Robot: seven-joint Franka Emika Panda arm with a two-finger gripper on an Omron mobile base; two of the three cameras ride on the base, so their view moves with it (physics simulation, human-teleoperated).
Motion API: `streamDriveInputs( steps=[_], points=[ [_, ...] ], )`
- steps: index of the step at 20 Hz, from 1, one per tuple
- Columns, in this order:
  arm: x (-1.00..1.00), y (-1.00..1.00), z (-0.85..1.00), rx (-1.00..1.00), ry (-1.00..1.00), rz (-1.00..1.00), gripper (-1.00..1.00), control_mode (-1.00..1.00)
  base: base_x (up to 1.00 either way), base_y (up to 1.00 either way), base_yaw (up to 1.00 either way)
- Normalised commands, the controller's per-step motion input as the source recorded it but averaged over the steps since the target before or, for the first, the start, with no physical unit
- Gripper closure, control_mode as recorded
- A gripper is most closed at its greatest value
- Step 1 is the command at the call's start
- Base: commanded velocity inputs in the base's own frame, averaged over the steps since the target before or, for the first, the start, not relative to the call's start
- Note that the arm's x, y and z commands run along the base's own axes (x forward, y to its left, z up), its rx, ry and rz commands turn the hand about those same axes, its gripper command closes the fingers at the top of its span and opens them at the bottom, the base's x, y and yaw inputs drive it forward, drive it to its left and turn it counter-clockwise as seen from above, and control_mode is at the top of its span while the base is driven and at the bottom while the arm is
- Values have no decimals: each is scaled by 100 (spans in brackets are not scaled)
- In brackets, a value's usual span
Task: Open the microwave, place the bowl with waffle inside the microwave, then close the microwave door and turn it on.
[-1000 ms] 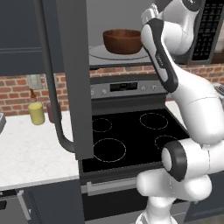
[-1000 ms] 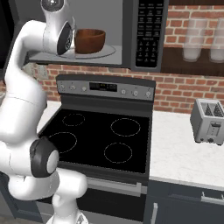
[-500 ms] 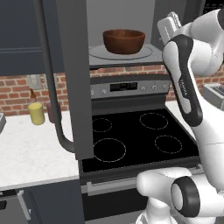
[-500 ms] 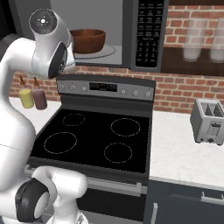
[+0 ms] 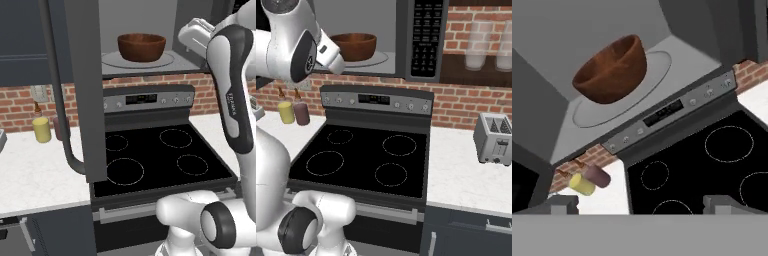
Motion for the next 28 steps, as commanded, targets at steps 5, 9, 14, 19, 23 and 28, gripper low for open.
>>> streamDriveInputs(
  steps=[5,9,14,19,23,28],
  points=[
    [-100,-1,-9,-38,-1,20,-100,-100,0,0,0],
    [-69,-3,-48,-13,2,7,-100,-100,0,0,0],
    [-6,-2,-48,-2,-12,1,-100,-100,0,0,0],
    [2,0,-51,0,-20,0,-100,-100,0,0,0],
    [0,0,-58,0,-12,0,-100,-100,0,0,0],
    [0,0,-28,0,-14,0,-100,-100,0,0,0]
  ],
)
